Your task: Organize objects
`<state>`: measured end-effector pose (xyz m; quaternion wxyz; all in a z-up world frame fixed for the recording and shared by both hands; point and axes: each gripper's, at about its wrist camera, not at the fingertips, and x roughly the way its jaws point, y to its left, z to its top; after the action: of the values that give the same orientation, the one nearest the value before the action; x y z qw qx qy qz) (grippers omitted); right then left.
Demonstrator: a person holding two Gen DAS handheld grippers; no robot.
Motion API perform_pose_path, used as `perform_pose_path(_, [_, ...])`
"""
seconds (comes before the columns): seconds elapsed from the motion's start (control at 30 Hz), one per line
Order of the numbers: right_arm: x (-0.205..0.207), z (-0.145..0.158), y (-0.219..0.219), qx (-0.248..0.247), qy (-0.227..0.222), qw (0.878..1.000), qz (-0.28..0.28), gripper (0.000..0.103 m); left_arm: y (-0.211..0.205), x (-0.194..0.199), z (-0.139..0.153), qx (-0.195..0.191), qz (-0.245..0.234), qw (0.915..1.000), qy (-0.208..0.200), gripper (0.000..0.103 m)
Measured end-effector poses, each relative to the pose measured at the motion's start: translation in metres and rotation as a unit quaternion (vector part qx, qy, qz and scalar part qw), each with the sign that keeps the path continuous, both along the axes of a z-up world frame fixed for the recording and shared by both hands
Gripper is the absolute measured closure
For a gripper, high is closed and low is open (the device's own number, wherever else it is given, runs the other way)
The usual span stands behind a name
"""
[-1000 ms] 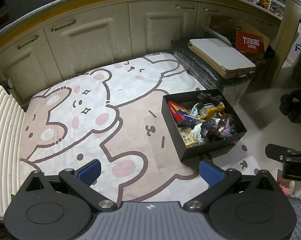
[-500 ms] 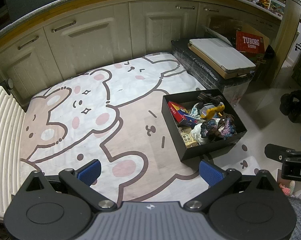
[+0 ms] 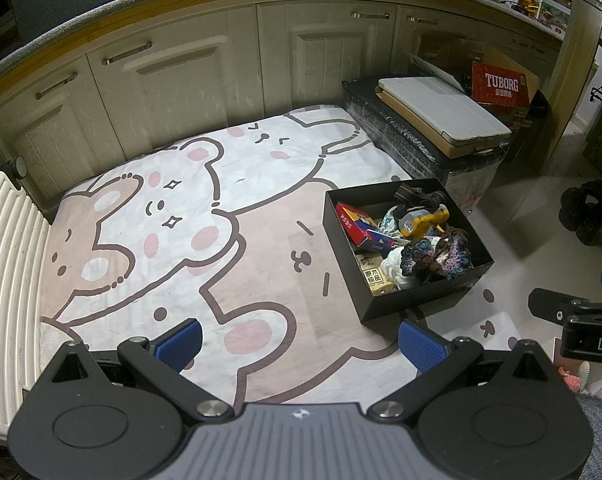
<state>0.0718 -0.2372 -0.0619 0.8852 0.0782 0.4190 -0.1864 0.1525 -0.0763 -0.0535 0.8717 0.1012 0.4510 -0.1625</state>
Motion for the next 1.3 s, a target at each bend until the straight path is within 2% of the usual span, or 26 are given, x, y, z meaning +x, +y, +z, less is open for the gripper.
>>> perform_pose_path(1.3, [-0.0001, -0.0020, -0.0001, 0.002, 0.003, 1.000, -0.001, 0.000, 0.0004, 0.0000, 0.0007, 0.000, -0.001, 1.0000, 0.000, 0.000])
